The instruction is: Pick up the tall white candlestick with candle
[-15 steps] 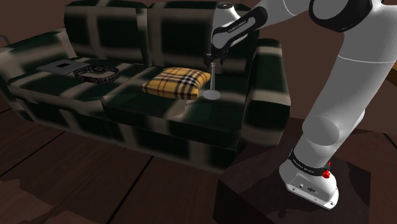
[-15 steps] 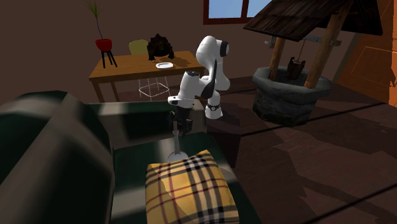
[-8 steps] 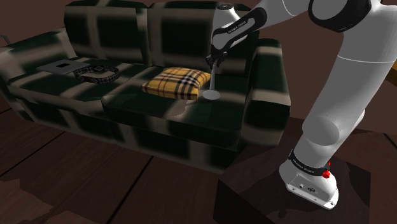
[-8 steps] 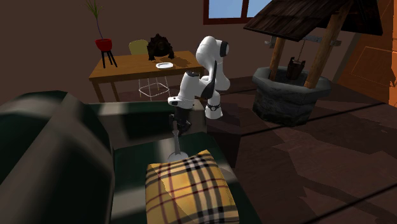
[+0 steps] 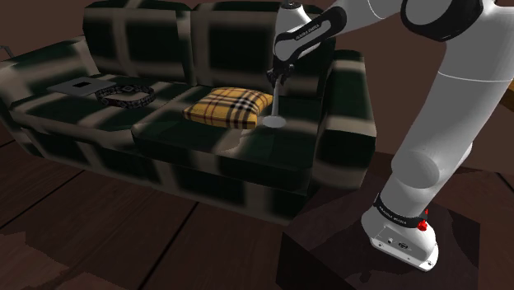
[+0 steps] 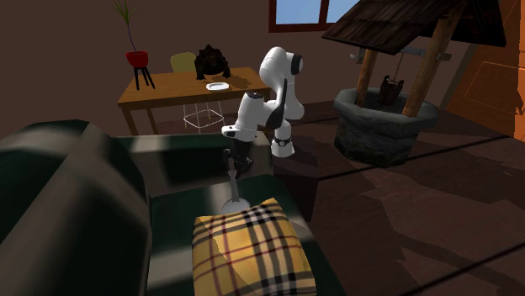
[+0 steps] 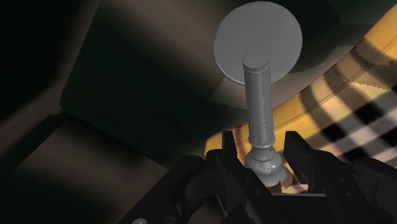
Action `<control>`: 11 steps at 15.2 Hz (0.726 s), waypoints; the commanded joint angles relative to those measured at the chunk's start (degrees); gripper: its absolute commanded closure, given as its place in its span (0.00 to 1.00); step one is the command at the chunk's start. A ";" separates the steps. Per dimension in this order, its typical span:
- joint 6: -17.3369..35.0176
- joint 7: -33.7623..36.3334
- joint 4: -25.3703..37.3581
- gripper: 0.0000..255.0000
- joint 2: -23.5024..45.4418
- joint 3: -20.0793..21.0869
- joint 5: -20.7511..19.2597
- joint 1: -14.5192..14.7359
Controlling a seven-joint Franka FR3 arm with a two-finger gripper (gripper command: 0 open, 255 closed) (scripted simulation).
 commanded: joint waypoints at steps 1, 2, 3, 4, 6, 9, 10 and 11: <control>-1.28 -0.46 0.86 1.00 -0.48 0.03 0.32 -0.02; -1.99 -0.65 1.34 1.00 -0.72 0.06 0.48 -0.01; -2.70 -0.85 1.83 1.00 -0.95 0.08 0.62 0.00; -3.41 -1.04 2.33 1.00 -1.17 0.11 0.77 0.01; -4.83 -1.42 3.38 1.00 -1.58 0.15 1.04 0.04; -6.99 -1.96 5.05 1.00 -2.10 0.22 1.42 0.07; -7.71 -2.13 5.63 1.00 -2.25 0.24 1.54 0.09; -8.44 -2.30 6.22 1.00 -2.39 0.26 1.66 0.10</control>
